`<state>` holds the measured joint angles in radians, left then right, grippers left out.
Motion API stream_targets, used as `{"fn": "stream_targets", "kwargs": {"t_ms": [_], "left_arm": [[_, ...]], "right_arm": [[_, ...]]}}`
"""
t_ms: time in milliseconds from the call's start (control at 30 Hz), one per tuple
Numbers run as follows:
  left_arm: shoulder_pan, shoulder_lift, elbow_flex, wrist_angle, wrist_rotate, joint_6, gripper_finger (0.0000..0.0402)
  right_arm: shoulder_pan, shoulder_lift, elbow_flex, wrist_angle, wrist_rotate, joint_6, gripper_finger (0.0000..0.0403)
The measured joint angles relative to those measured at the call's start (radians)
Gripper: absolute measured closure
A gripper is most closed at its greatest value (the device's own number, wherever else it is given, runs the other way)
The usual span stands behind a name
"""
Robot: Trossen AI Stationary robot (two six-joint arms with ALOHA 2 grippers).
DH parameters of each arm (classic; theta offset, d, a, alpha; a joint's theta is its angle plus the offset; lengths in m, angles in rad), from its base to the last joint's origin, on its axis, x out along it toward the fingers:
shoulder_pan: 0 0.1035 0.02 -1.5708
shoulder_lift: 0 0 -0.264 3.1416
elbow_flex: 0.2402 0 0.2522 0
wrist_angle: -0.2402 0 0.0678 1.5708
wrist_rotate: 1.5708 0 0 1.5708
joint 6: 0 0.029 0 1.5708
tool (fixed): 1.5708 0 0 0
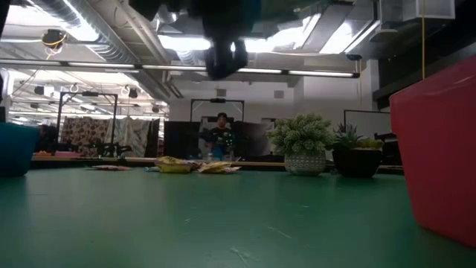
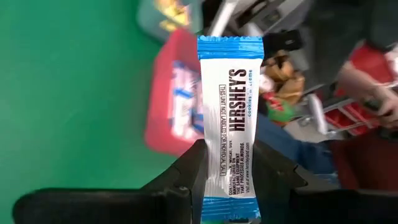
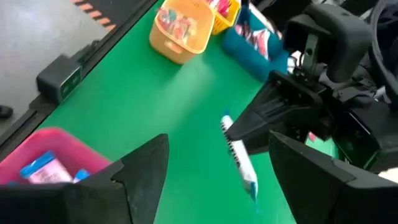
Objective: Sort candy
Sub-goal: Put the blue chocolate into the red bin
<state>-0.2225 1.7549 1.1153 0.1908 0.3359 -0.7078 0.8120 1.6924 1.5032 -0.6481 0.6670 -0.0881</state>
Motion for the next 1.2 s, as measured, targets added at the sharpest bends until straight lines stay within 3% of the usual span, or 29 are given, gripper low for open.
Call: {"fn": "stream_targets", "kwargs": {"t_ms": [267, 467, 967, 1200], "left_arm": [[-0.043, -0.001, 0.000, 0.119, 0.000, 0.002, 0.0309], [-0.063, -0.001, 0.000, 0.125, -0.001, 0.003, 0.0309], [-0.074, -0.001, 0.000, 0.133, -0.005, 0.004, 0.0309], [-0.075, -0.001, 0.000, 0.141, -0.008, 0.011, 0.0308]], "right_arm": [[-0.079, 0.000, 0.000, 0.027, -0.016, -0.052, 0.0127], [-0.131, 0.000, 0.000, 0.026, -0.148, -0.052, 0.0127], [-0.139, 0.045, 0.000, 0.039, -0.189, -0.101, 0.0128], [-0.139, 0.061, 0.000, 0.058, -0.189, -0.128, 0.0186]]}}
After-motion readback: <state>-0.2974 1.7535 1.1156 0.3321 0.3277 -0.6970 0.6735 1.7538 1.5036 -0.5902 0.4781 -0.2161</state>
